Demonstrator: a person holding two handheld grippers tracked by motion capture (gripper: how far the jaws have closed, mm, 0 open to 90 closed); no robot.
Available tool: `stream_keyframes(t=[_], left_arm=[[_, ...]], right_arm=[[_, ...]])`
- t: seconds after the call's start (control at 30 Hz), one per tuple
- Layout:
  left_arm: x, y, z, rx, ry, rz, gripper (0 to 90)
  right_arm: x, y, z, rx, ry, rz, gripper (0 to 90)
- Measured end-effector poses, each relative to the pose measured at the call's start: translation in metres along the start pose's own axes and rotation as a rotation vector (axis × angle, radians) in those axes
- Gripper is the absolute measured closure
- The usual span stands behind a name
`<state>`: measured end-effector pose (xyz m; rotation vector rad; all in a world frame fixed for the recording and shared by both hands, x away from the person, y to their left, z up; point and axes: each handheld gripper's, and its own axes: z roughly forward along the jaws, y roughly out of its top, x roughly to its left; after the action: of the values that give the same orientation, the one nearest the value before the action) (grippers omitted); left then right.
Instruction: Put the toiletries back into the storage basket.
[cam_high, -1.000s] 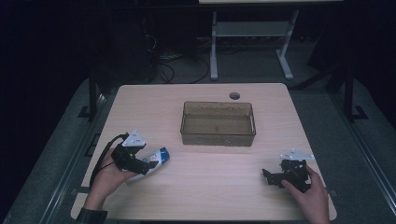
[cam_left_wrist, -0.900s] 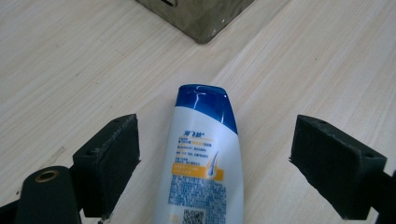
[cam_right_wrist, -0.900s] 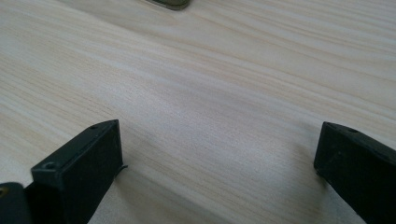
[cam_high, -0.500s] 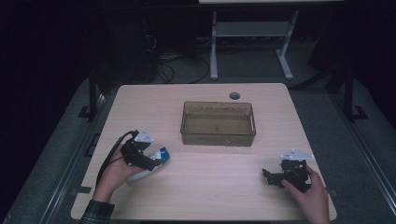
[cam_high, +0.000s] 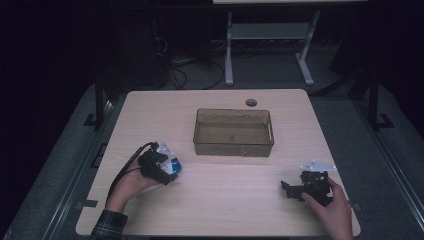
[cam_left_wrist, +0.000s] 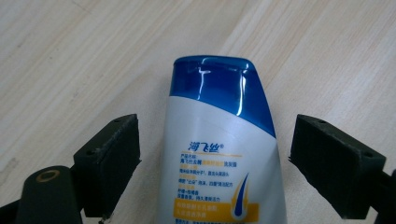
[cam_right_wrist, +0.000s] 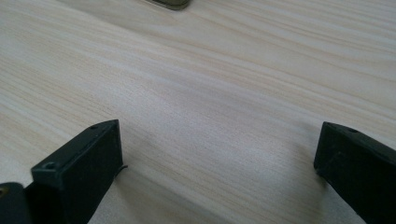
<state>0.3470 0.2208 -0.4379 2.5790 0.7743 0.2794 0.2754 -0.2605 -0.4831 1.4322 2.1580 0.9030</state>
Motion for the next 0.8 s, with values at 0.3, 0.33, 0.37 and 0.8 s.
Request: stream_keyframes(t=[0.3, 0.33, 0.37, 0.8], left_arm=[[0.0012, -0.0012, 0.0070, 0.041, -0.005, -0.001, 16.3], [0.0013, -0.0015, 0.0076, 0.047, -0.004, 0.003, 18.5], [0.0014, -0.0018, 0.0081, 0.053, -0.004, 0.004, 19.7], [0.0041, -0.0046, 0.0069, 0.035, -0.059, -0.022, 31.7]], right_arm=[[0.0000, 0.0000, 0.0000, 0.000, 0.000, 0.000, 0.7], [0.0000, 0.0000, 0.0000, 0.000, 0.000, 0.000, 0.7], [0.0000, 0.0000, 0.0000, 0.000, 0.000, 0.000, 0.7], [0.0000, 0.0000, 0.0000, 0.000, 0.000, 0.000, 0.7]])
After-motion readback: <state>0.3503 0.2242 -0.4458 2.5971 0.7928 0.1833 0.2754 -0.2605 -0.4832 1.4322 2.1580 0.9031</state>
